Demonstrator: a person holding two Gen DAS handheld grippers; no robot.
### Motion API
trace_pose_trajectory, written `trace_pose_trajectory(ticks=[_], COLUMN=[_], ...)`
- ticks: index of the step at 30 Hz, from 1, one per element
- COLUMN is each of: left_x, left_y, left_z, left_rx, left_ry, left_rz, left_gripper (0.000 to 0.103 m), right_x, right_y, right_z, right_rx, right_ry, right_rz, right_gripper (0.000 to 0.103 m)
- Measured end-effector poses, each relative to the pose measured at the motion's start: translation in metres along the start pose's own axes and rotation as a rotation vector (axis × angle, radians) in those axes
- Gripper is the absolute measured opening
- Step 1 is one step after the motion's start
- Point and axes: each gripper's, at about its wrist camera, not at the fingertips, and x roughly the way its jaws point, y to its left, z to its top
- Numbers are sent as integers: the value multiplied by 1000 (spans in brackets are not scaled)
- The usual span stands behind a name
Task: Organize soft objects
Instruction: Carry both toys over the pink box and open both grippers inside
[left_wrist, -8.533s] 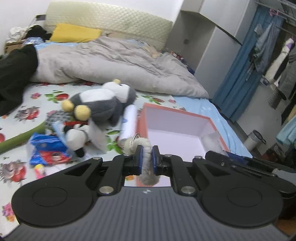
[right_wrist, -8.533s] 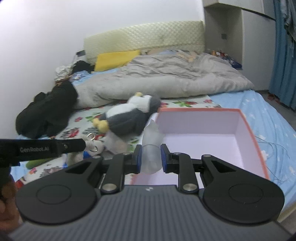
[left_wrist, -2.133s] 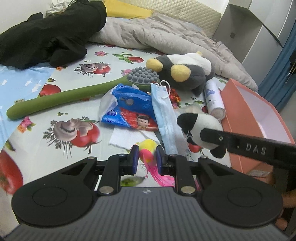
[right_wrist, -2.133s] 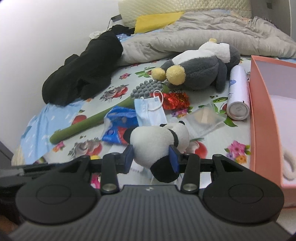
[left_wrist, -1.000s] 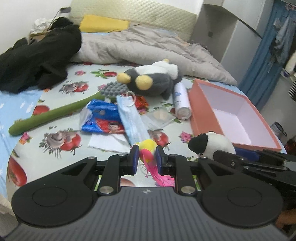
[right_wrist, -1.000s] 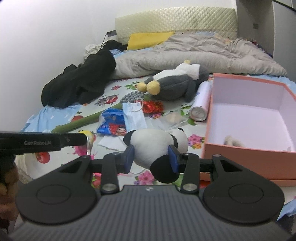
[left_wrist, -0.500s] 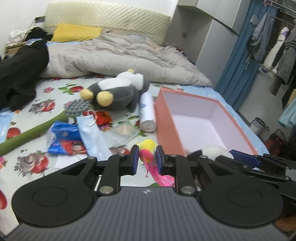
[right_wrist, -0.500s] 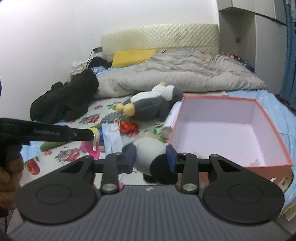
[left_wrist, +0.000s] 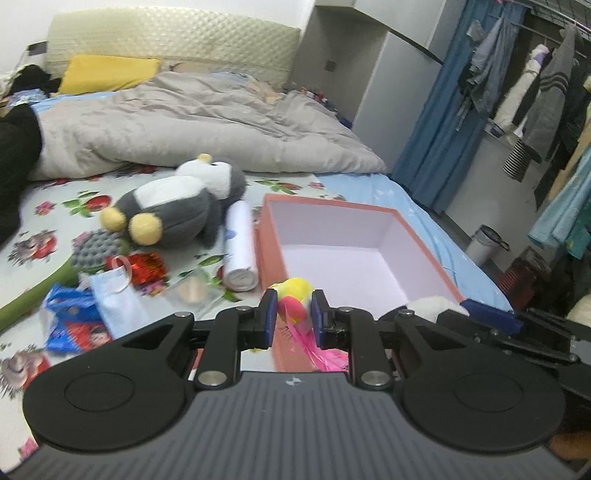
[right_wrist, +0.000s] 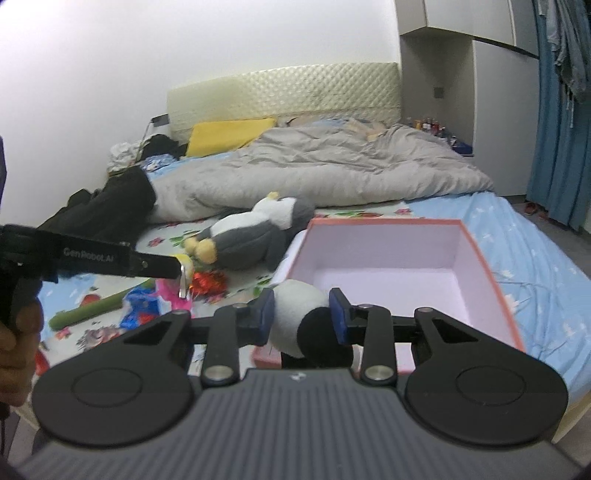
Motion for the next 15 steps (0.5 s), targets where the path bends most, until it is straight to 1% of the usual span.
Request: trace_pose_trajectory(ticks=[3, 6, 11, 15], left_x=[18, 41, 89, 116], left_y=[-11, -21, -32, -48], left_z=[17, 33, 54, 63], left_rx=[20, 59, 82, 151], left_ry=[34, 47, 170, 225], left_rz=[-25, -22, -20, 11], left_gripper=[23, 23, 23, 23], right_x=[8, 21, 48, 65], right_y=[-14, -29, -54, -65], right_z=[13, 24, 34, 37], right_rx=[-3, 6, 45, 43], right_ry=[10, 46, 120, 168], right_rz=[-32, -52, -63, -83], right_gripper=[36, 36, 36, 36])
